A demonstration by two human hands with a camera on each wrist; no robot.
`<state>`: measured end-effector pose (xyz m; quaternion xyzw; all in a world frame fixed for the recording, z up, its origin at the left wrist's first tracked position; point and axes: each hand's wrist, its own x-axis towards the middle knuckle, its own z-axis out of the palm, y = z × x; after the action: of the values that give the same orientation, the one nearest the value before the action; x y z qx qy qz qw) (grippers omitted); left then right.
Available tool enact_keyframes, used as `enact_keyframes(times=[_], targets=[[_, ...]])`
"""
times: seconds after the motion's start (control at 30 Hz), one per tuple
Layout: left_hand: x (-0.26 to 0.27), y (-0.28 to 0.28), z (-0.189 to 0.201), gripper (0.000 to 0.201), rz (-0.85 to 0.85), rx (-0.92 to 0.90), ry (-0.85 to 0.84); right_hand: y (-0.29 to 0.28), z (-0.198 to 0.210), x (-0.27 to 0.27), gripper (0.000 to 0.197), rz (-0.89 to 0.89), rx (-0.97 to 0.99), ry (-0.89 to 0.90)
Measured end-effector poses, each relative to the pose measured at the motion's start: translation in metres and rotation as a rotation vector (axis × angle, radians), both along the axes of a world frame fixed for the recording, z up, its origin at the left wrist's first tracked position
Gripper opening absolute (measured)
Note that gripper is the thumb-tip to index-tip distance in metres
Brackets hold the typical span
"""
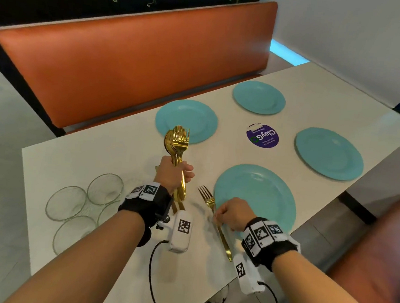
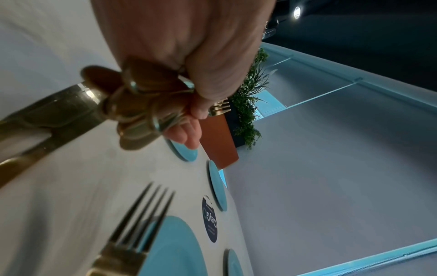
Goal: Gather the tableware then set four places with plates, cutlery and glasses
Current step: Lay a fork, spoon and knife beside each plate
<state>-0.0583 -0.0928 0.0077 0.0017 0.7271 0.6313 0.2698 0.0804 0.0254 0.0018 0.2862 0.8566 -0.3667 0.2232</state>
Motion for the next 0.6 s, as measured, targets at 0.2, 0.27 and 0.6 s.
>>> enact_keyframes(times=[0.2, 0.27, 0.6], targets=[[0.006, -0.005, -0.006, 0.030, -0.009, -0.012, -0.039, -0.014, -0.013, -0.003, 0.025, 0.079, 0.159, -0.095], [0.008, -0.006, -0.009, 0.031, -0.018, -0.019, -0.040, -0.015, -0.020, -0.001, 0.029, 0.064, 0.227, -0.120], [0.012, -0.005, -0.011, 0.029, -0.023, -0.009, -0.035, -0.013, -0.021, 0.009, 0.050, -0.004, 0.443, -0.083]])
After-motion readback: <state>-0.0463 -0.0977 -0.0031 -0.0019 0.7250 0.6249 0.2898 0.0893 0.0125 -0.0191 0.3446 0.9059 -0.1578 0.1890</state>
